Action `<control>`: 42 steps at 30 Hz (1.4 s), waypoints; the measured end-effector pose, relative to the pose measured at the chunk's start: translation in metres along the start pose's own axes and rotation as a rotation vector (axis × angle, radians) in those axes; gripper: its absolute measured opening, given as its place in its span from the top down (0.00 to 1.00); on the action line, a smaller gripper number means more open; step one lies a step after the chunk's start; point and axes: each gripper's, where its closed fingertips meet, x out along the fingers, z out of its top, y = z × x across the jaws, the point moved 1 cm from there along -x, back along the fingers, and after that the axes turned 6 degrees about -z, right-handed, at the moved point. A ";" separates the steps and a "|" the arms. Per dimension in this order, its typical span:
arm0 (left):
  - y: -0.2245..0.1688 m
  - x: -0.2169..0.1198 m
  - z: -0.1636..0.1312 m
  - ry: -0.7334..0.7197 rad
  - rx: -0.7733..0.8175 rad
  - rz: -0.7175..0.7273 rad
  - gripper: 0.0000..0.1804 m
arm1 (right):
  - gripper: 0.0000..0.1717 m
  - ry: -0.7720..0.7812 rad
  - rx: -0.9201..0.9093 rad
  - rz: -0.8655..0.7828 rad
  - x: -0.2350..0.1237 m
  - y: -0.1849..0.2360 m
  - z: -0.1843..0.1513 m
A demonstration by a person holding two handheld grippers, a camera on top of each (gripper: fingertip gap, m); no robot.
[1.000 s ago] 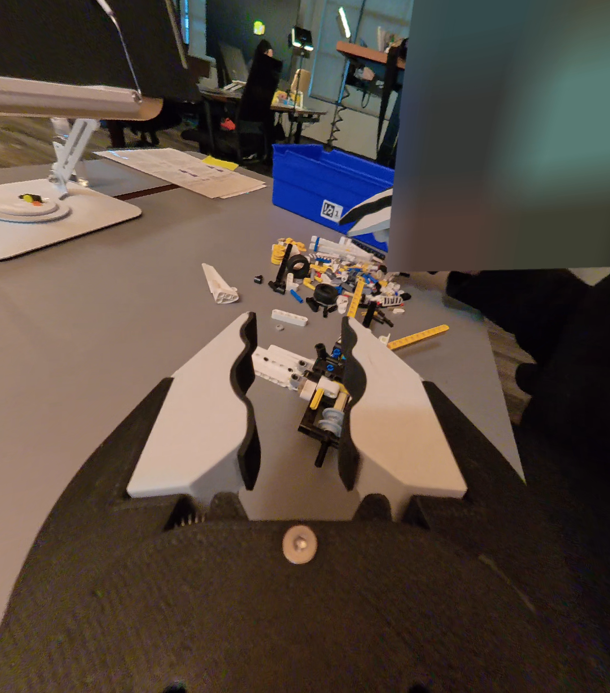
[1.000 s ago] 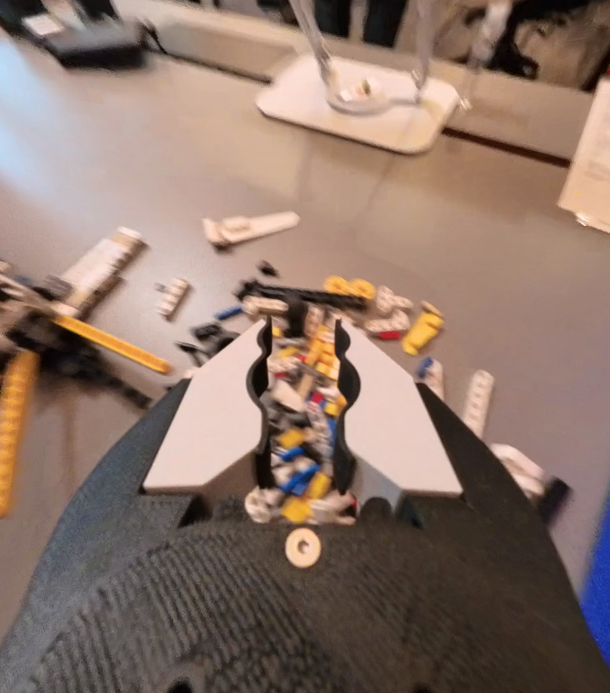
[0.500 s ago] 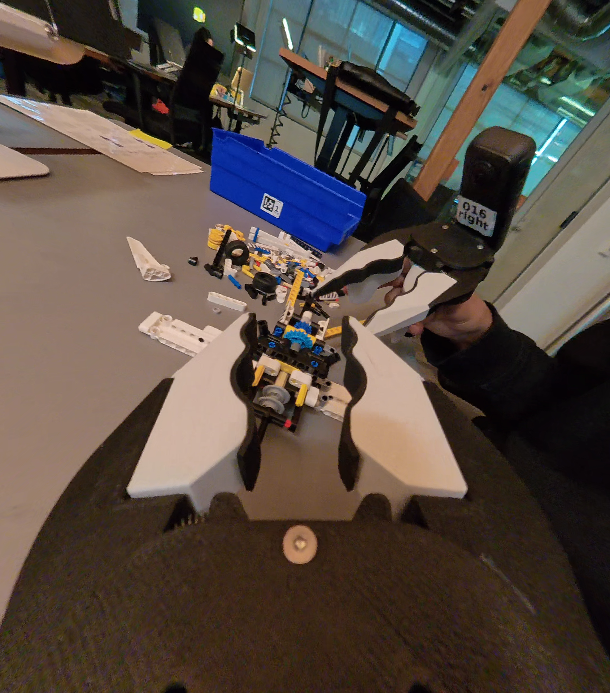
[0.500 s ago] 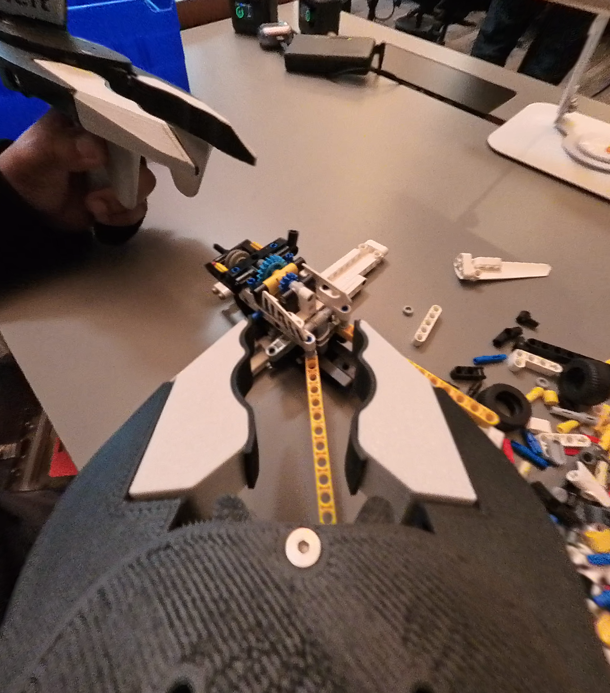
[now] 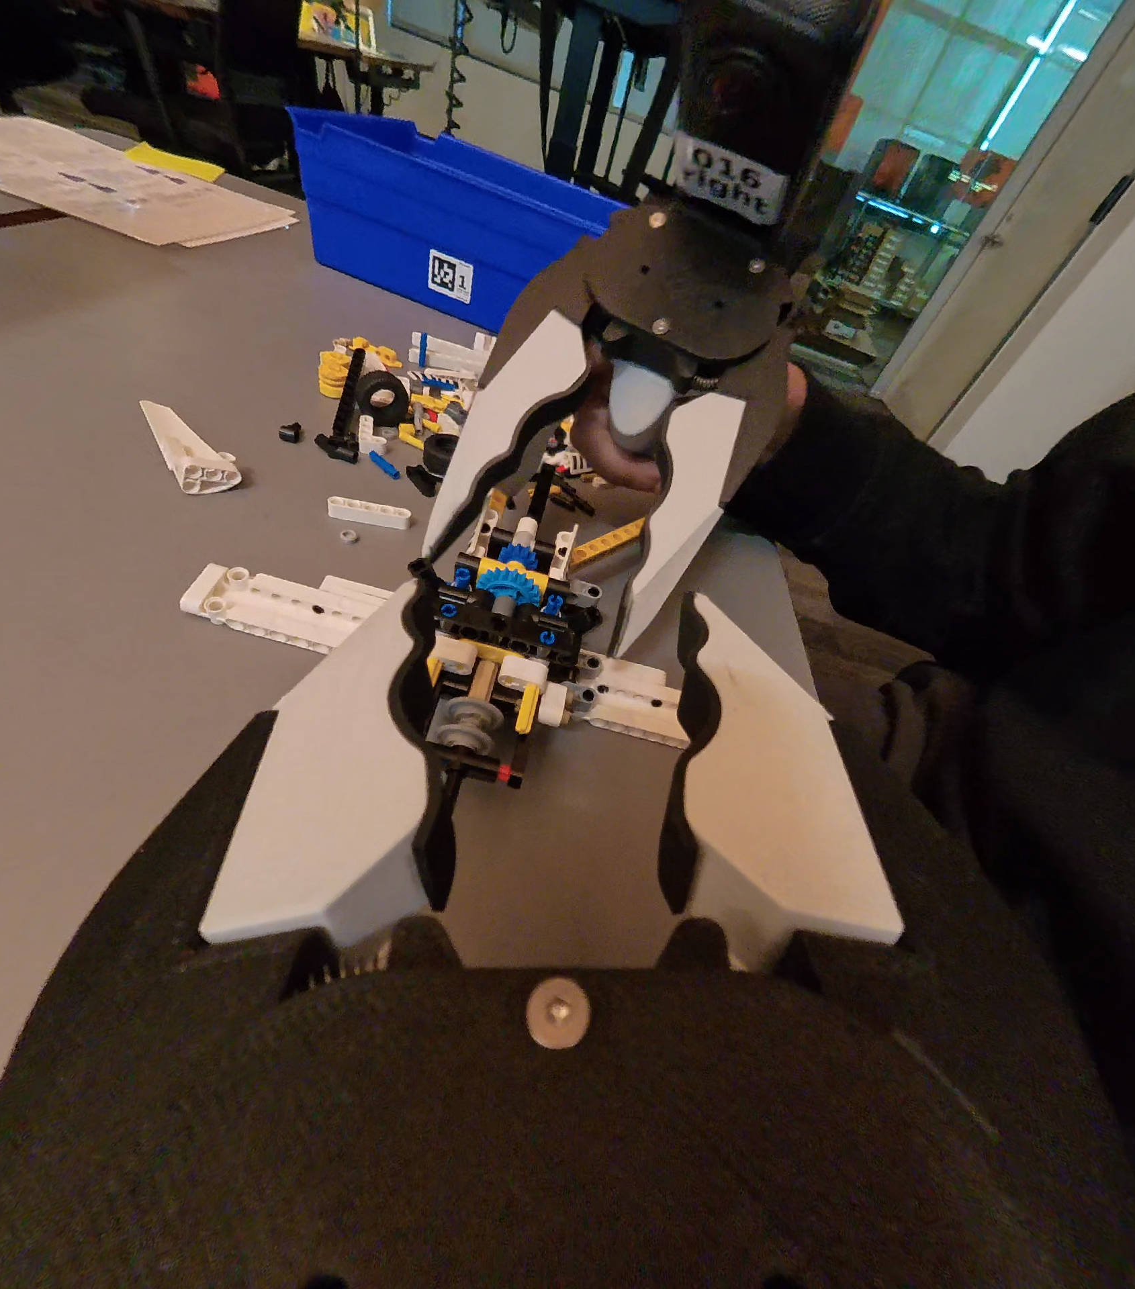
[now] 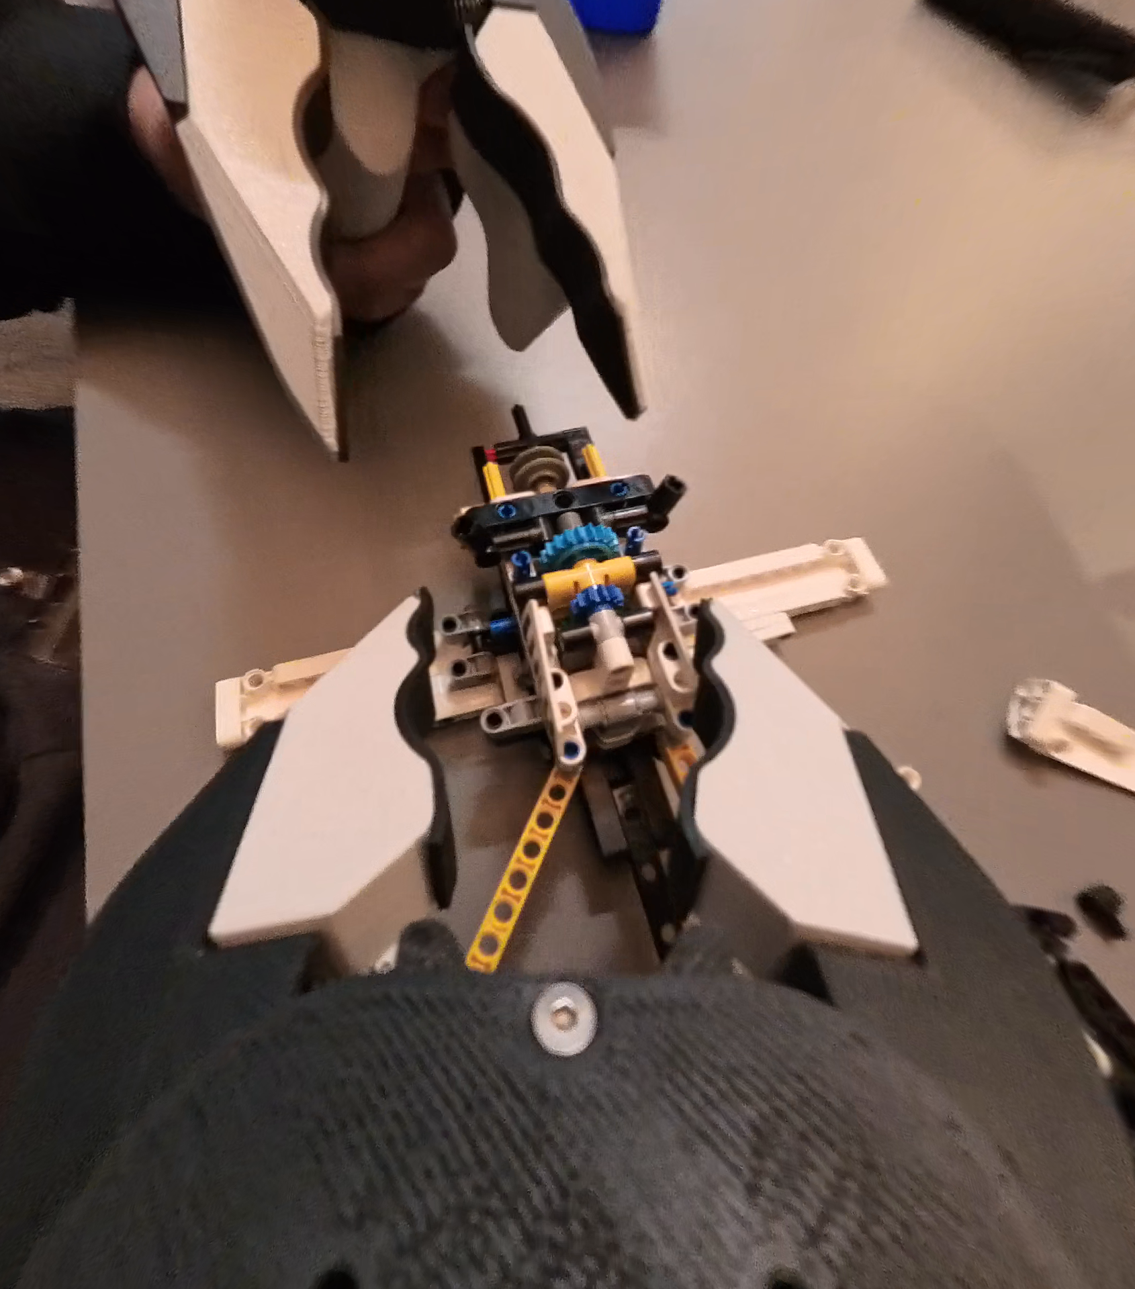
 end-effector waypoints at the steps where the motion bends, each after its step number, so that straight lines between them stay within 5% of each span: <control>1: 0.001 -0.001 0.001 -0.008 0.005 0.004 0.61 | 0.58 -0.008 0.010 0.027 0.002 0.000 0.001; 5: 0.002 -0.005 0.001 -0.008 0.004 0.005 0.55 | 0.73 -0.055 -0.004 0.097 0.004 0.004 0.004; 12: -0.020 -0.013 -0.030 0.213 0.059 0.028 0.52 | 0.74 -0.093 -0.057 0.166 0.005 0.015 0.008; 20: -0.017 -0.020 -0.032 0.187 0.105 0.099 0.67 | 0.74 -0.122 -0.113 0.248 0.014 0.038 0.019; 42: -0.021 -0.014 -0.043 0.263 0.147 0.124 0.69 | 0.76 -0.120 -0.162 0.235 0.013 0.045 0.024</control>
